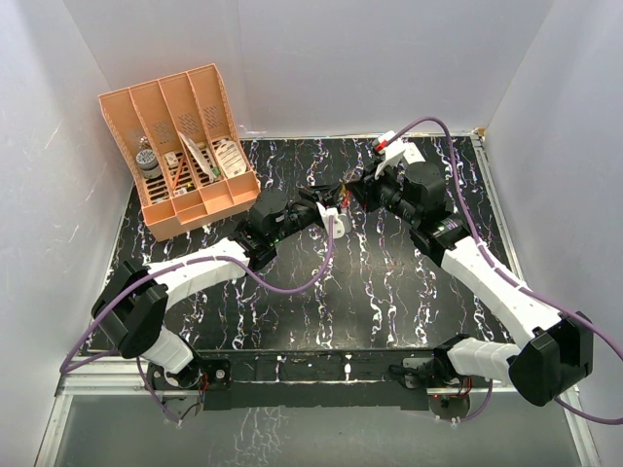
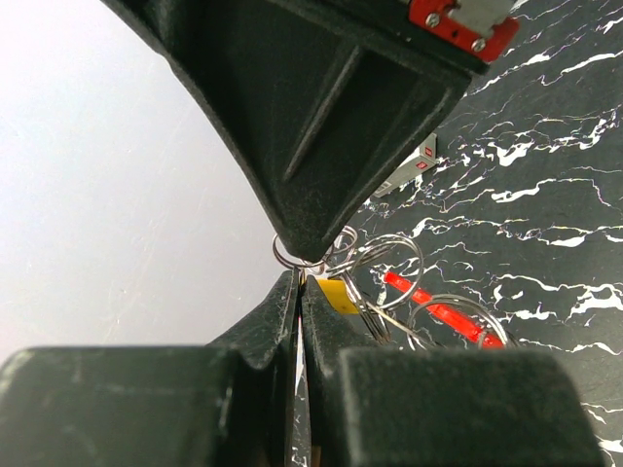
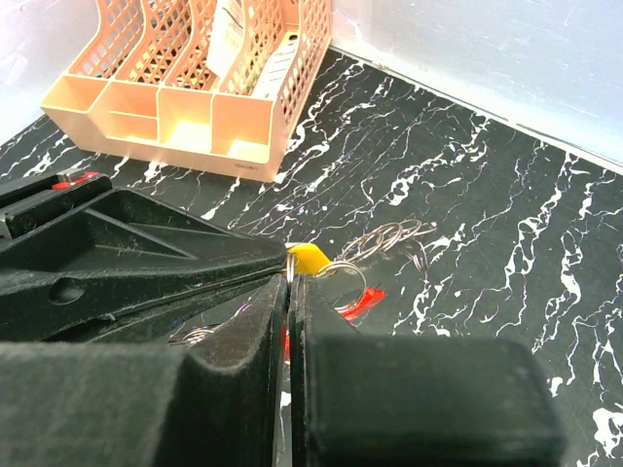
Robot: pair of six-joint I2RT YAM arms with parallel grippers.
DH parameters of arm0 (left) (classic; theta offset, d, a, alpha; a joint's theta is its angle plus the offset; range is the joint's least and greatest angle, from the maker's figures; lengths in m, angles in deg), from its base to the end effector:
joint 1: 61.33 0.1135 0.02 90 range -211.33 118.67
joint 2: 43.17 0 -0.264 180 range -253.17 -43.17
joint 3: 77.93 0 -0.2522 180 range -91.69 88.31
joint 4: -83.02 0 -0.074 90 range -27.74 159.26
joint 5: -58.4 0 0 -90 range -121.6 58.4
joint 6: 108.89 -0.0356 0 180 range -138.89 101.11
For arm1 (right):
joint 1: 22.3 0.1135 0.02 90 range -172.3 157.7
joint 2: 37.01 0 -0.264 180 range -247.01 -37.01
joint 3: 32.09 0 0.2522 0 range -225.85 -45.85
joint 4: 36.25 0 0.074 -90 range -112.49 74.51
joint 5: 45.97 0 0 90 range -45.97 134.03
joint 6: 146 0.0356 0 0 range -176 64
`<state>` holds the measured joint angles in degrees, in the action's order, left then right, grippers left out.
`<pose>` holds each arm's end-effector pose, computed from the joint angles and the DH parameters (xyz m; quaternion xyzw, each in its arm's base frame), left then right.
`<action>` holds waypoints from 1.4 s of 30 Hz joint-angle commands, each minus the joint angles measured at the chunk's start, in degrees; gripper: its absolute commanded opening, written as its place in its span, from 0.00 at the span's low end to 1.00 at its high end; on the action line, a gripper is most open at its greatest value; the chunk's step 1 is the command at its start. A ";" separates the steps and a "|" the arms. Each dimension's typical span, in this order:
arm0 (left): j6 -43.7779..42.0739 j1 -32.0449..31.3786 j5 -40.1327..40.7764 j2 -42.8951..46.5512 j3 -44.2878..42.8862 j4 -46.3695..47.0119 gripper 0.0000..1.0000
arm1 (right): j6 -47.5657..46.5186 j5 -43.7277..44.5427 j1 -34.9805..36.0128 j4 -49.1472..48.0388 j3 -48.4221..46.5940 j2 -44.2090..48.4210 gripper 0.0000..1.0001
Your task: Put the keys on the keyring
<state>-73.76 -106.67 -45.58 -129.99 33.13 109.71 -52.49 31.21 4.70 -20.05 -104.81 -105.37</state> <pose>0.2418 -0.2569 0.3163 0.5548 0.3434 -0.0163 0.7577 0.2464 0.1344 0.3558 -0.2259 0.7409 0.2484 0.5816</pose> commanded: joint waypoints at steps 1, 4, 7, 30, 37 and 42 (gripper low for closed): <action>-0.58 0.18 -0.70 0.27 -1.82 1.80 0.00 | 0.32 -0.72 0.33 -3.71 0.17 2.60 0.00; -0.60 0.19 -0.93 0.17 -1.99 1.73 0.00 | 0.35 -0.80 0.33 -3.54 0.46 2.78 0.00; -0.60 0.19 -0.92 0.11 -1.96 1.91 0.00 | 0.31 -0.76 0.33 -3.40 0.60 2.67 0.00; 0.07 0.17 -1.75 1.08 -0.86 1.89 0.00 | 0.39 -0.54 0.33 -4.52 0.07 1.31 0.00; 0.45 0.16 -1.75 1.43 -0.14 2.03 0.00 | 0.45 -0.28 0.29 -4.89 -0.02 1.29 0.00; 0.81 0.22 -1.68 1.60 0.35 2.14 0.00 | 0.50 -0.28 0.32 -5.07 -0.02 1.29 0.00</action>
<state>-73.59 -106.67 -45.80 -130.08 33.13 109.73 -52.47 30.80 4.70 -20.14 -104.13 -104.52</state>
